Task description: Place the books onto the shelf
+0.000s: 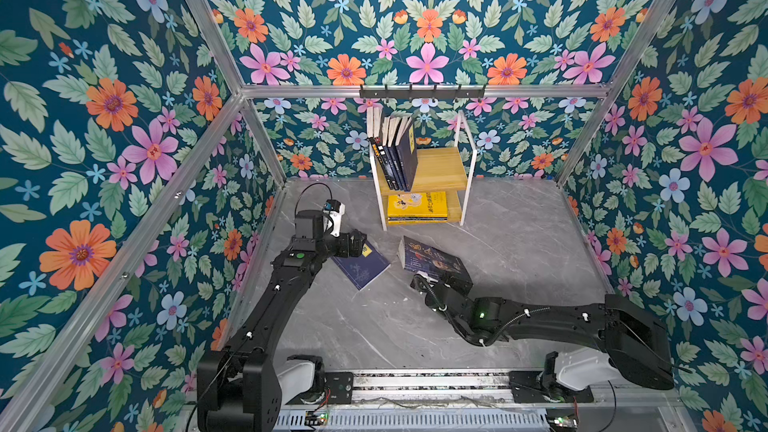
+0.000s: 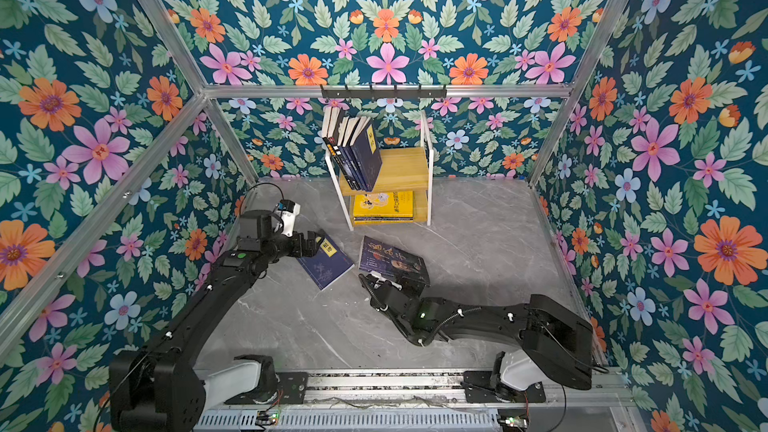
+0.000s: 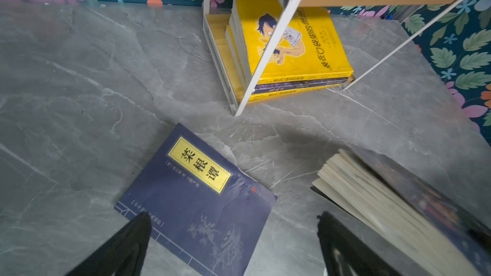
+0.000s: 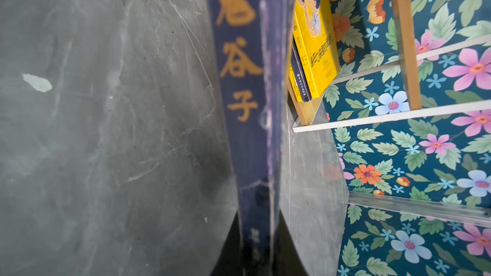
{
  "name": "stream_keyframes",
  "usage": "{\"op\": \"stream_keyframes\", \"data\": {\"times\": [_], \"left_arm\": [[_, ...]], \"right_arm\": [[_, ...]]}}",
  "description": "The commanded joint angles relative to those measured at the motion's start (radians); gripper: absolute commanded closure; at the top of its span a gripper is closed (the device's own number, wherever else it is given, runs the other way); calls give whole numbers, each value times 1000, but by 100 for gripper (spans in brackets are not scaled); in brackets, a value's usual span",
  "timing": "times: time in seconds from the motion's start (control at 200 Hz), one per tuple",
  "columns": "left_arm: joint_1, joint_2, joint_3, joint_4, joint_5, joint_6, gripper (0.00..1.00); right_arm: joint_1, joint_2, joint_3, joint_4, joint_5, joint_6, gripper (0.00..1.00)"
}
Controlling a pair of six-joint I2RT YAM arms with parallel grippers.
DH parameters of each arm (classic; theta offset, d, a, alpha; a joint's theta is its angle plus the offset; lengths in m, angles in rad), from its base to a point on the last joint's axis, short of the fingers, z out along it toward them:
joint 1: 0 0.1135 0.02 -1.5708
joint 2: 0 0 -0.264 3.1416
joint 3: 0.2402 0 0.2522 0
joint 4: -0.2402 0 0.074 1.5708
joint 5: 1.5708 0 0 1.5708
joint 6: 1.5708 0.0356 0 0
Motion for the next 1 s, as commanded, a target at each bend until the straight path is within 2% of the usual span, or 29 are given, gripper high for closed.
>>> {"op": "stream_keyframes", "data": {"times": [0.0, 0.11, 0.235, 0.505, 0.735, 0.995], "left_arm": [[48, -37, -38, 61, 17, -3, 0], [93, -58, -81, 107, 115, 29, 0], [133, -84, -118, 165, 183, -23, 0], [133, -98, -109, 143, 159, 10, 0], [133, -102, -106, 136, 157, 11, 0], [133, -97, -104, 134, 160, 12, 0]], "right_arm": [[-10, -30, 20, 78, -4, -112, 100], [-40, -47, 43, 91, -12, -202, 100], [-74, -65, 65, 139, -29, -299, 100], [-198, -36, 140, 179, -129, -447, 100], [-283, 58, 249, 173, -219, -507, 100], [-336, 177, 353, 252, -227, -585, 100]]}}
